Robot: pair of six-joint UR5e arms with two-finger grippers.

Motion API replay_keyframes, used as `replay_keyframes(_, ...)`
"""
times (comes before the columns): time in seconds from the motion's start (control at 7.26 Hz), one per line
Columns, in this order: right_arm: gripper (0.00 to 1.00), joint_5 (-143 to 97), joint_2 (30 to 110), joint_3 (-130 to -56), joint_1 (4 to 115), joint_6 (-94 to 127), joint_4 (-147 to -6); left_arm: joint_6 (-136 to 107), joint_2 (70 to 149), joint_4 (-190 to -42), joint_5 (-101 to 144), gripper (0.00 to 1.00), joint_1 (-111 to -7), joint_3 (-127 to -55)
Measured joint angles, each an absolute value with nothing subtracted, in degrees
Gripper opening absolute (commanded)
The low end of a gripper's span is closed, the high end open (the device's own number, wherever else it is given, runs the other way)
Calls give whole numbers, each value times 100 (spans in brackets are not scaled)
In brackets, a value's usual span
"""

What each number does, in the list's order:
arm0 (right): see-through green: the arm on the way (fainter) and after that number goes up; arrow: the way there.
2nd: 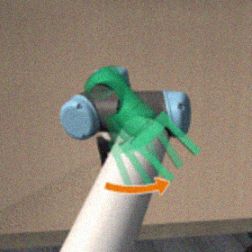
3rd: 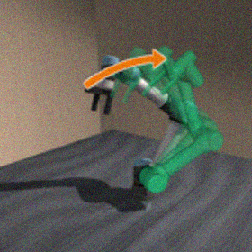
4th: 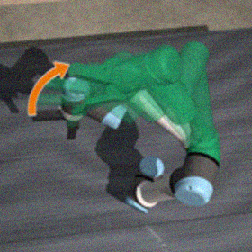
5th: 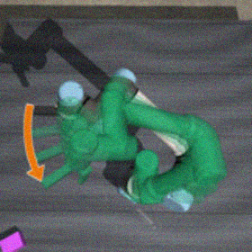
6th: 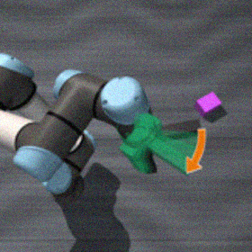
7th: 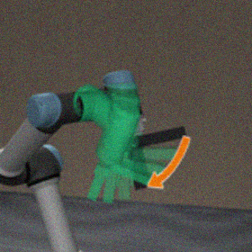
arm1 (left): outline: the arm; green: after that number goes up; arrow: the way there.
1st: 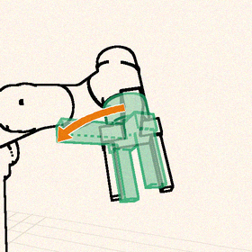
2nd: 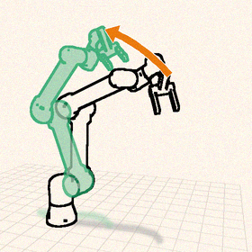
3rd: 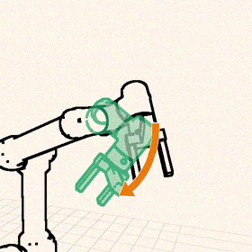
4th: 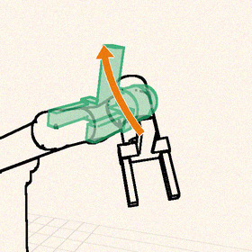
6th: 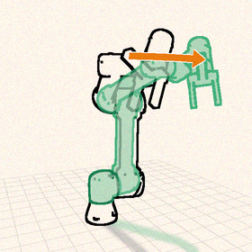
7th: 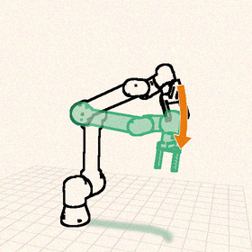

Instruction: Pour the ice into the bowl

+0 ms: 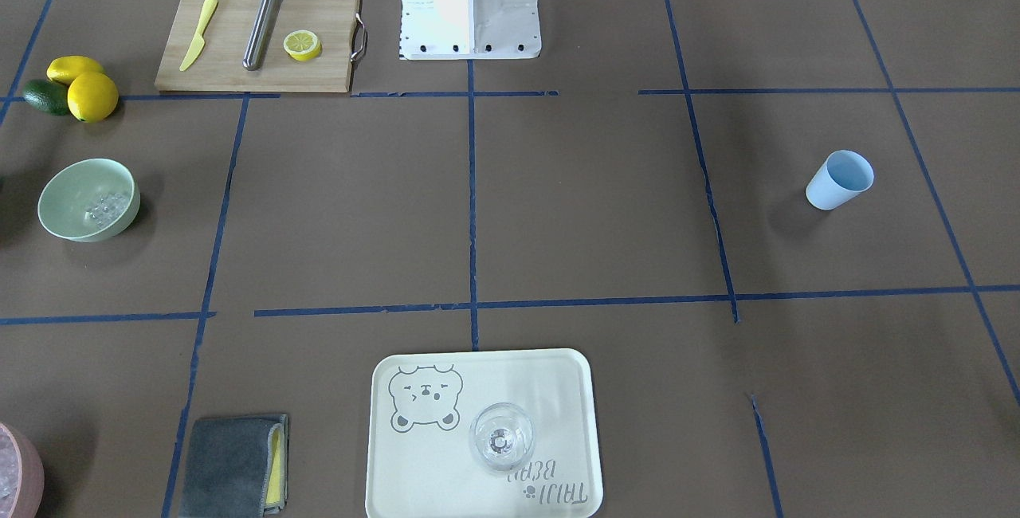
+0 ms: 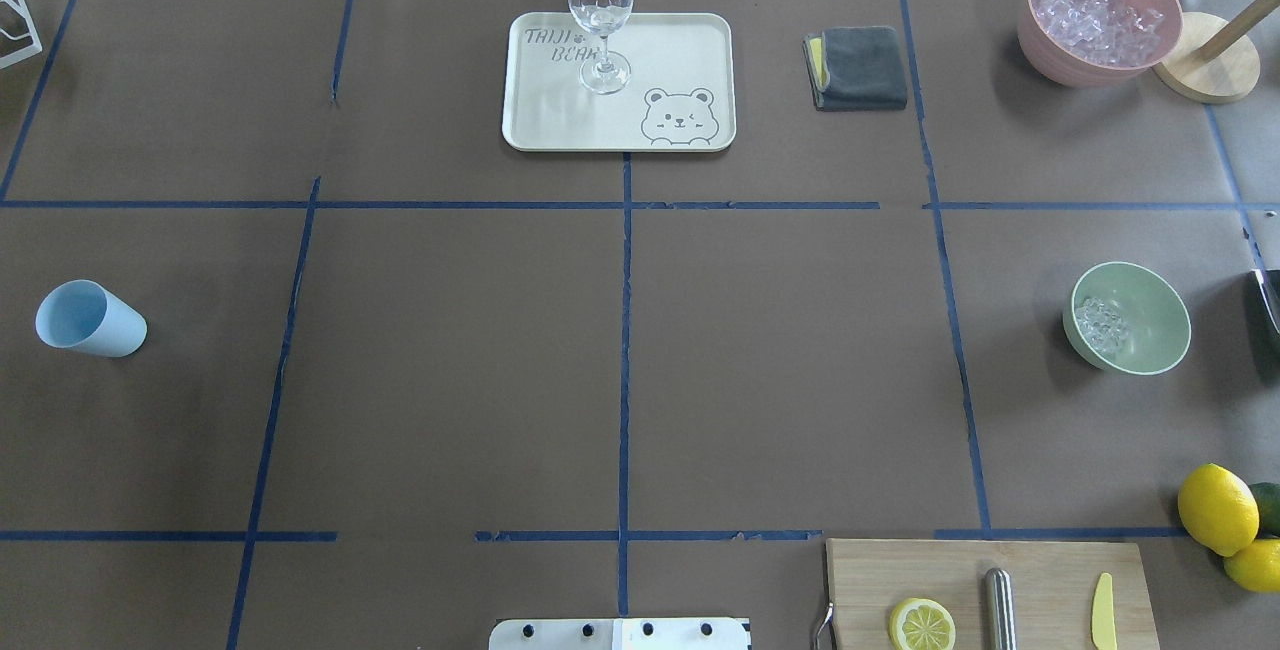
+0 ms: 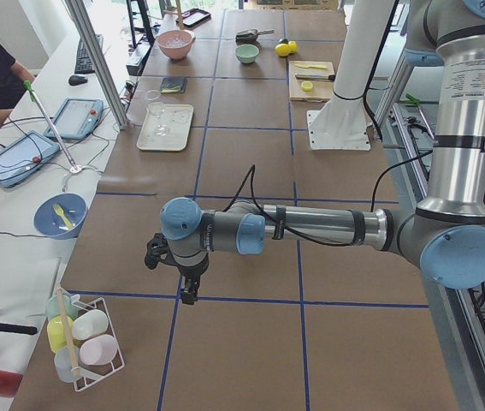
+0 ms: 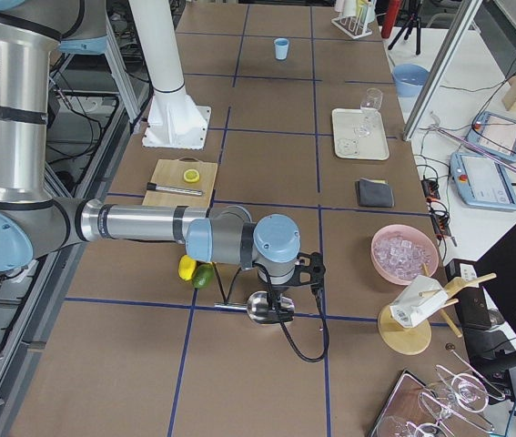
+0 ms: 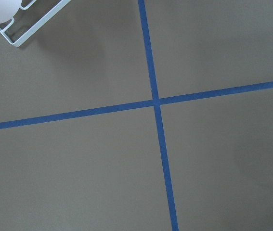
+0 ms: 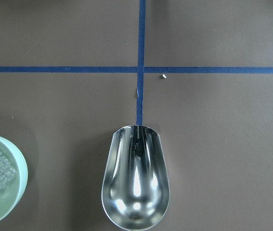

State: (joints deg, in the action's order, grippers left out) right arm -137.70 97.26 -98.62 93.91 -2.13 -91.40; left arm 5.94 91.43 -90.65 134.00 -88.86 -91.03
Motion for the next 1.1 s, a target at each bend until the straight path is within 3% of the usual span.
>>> replay_keyframes(1.1,100,-13772,9730,-9790,9404,205,-8833,598,9141,-9062,13400,100,-8886,-9142)
